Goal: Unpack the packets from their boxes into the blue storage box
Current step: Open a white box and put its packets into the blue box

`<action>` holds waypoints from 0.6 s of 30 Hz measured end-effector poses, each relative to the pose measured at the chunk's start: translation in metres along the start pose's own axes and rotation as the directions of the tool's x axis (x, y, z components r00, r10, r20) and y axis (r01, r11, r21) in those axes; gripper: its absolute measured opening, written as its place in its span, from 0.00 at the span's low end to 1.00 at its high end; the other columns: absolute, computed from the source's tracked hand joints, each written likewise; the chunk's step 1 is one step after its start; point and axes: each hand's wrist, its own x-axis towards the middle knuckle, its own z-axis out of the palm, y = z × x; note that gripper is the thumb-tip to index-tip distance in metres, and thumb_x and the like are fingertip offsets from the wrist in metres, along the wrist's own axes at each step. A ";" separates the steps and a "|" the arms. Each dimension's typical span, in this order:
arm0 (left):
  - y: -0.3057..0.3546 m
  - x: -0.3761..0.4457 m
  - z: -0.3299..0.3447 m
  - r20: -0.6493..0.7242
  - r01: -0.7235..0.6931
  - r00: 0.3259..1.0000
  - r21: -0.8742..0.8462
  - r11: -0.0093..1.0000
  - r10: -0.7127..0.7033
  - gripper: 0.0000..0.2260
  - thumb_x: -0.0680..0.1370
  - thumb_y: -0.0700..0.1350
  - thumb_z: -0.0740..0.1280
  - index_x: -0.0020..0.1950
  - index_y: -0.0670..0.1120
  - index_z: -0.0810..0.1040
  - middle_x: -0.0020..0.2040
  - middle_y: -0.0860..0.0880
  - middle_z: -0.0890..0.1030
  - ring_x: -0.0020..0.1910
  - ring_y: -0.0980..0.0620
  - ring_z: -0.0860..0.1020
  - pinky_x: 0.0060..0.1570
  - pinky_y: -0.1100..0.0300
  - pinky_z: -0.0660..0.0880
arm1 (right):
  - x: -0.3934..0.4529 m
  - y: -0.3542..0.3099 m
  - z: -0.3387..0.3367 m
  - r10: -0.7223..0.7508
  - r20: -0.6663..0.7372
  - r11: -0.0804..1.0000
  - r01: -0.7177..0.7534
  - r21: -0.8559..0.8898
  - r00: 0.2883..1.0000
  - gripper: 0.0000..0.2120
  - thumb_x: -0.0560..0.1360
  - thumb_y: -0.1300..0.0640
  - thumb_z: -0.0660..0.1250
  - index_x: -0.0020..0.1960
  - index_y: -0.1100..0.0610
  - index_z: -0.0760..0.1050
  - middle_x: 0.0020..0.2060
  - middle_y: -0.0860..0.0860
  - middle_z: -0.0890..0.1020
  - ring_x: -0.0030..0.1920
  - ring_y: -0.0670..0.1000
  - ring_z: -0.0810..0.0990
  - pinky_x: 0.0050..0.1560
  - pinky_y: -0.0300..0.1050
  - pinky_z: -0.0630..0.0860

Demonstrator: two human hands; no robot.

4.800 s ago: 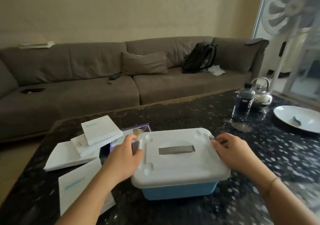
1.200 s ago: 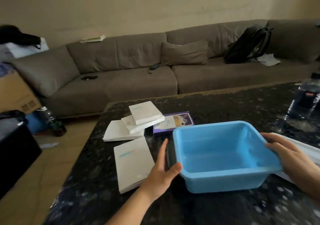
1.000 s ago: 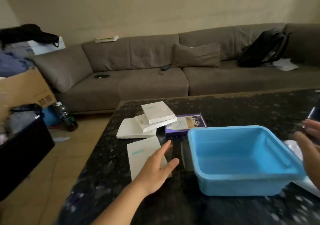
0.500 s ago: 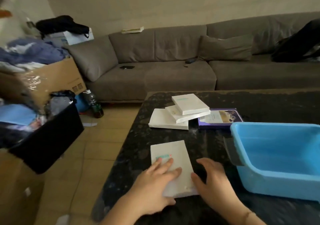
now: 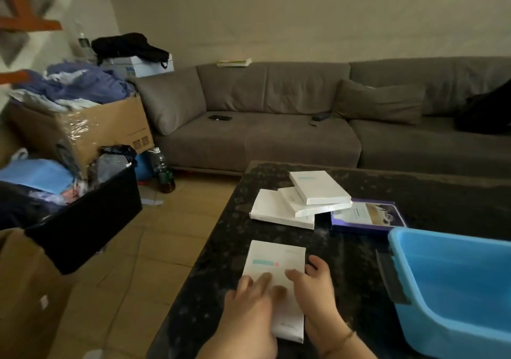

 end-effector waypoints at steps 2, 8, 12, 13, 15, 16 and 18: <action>0.004 0.004 0.006 -0.065 0.012 0.998 -0.079 0.997 -0.017 0.33 0.76 0.50 0.67 0.78 0.58 0.54 0.79 0.55 0.52 0.75 0.46 0.54 0.73 0.45 0.57 | 0.002 -0.009 0.006 0.112 -0.021 0.990 -0.110 0.089 0.994 0.31 0.75 0.64 0.67 0.75 0.56 0.61 0.62 0.58 0.76 0.63 0.60 0.74 0.59 0.55 0.75; 0.025 0.024 0.011 -0.089 0.177 0.976 -0.192 0.965 -0.197 0.49 0.72 0.68 0.65 0.78 0.56 0.34 0.80 0.51 0.46 0.79 0.43 0.47 0.74 0.35 0.50 | 0.011 -0.036 -0.002 0.279 0.184 0.952 -0.297 0.079 0.943 0.12 0.76 0.64 0.66 0.59 0.63 0.75 0.49 0.61 0.81 0.50 0.62 0.79 0.55 0.59 0.77; 0.025 0.030 0.004 -0.287 0.112 0.932 -0.357 0.927 -0.223 0.45 0.76 0.61 0.66 0.78 0.57 0.35 0.80 0.53 0.51 0.78 0.50 0.53 0.77 0.46 0.54 | 0.006 -0.035 -0.006 -0.003 0.235 0.996 -0.018 0.086 0.972 0.17 0.76 0.64 0.67 0.63 0.51 0.74 0.50 0.50 0.81 0.51 0.54 0.80 0.54 0.56 0.80; 0.022 0.029 -0.001 -0.305 0.069 0.930 -0.400 0.914 -0.204 0.42 0.78 0.57 0.66 0.79 0.57 0.38 0.80 0.54 0.52 0.78 0.53 0.55 0.77 0.49 0.55 | 0.003 -0.035 -0.008 -0.096 0.230 0.993 0.077 0.091 0.968 0.21 0.76 0.62 0.69 0.66 0.47 0.72 0.51 0.45 0.79 0.51 0.49 0.79 0.55 0.51 0.79; 0.010 0.025 -0.012 -0.319 -0.039 0.938 -0.495 0.868 -0.140 0.38 0.78 0.48 0.69 0.80 0.59 0.47 0.78 0.57 0.59 0.76 0.56 0.60 0.76 0.53 0.60 | -0.001 -0.028 -0.013 -0.311 0.265 0.950 0.298 0.090 0.913 0.29 0.74 0.59 0.72 0.69 0.41 0.66 0.56 0.36 0.75 0.54 0.39 0.75 0.59 0.39 0.74; 0.001 0.023 -0.015 -0.328 -0.106 0.938 -0.571 0.814 -0.108 0.37 0.78 0.45 0.70 0.78 0.62 0.52 0.75 0.59 0.63 0.74 0.57 0.64 0.73 0.55 0.64 | -0.003 -0.024 -0.015 -0.392 0.313 0.918 0.390 0.072 0.865 0.33 0.74 0.56 0.73 0.72 0.38 0.62 0.62 0.33 0.72 0.60 0.36 0.72 0.62 0.36 0.71; -0.016 0.020 -0.020 -0.313 -0.231 0.949 -0.743 0.628 -0.022 0.33 0.76 0.43 0.71 0.72 0.69 0.61 0.70 0.62 0.71 0.69 0.59 0.70 0.66 0.57 0.73 | -0.004 -0.016 -0.017 -0.495 0.411 0.824 0.564 -0.056 0.765 0.38 0.75 0.49 0.70 0.72 0.27 0.51 0.71 0.26 0.57 0.76 0.40 0.55 0.76 0.46 0.59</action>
